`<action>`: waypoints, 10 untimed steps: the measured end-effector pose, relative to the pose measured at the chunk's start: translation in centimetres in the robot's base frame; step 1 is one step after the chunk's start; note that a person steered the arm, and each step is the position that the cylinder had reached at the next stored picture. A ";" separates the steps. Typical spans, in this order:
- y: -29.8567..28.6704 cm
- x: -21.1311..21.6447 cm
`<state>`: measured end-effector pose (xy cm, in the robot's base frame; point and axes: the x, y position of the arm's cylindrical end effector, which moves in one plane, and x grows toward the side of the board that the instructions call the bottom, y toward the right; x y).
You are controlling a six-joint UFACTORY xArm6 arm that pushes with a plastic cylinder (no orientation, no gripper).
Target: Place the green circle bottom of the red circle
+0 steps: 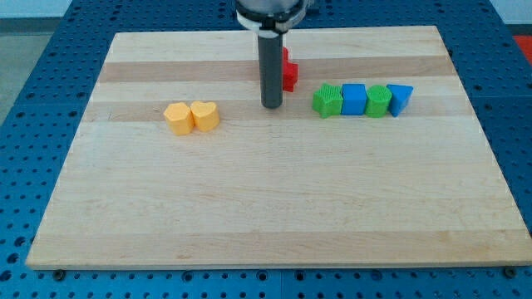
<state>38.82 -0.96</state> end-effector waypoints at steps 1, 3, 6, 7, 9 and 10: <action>2.1 4.2; 9.8 5.4; 17.6 3.5; 18.8 2.0; 18.0 1.5; 17.4 0.8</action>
<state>39.59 16.39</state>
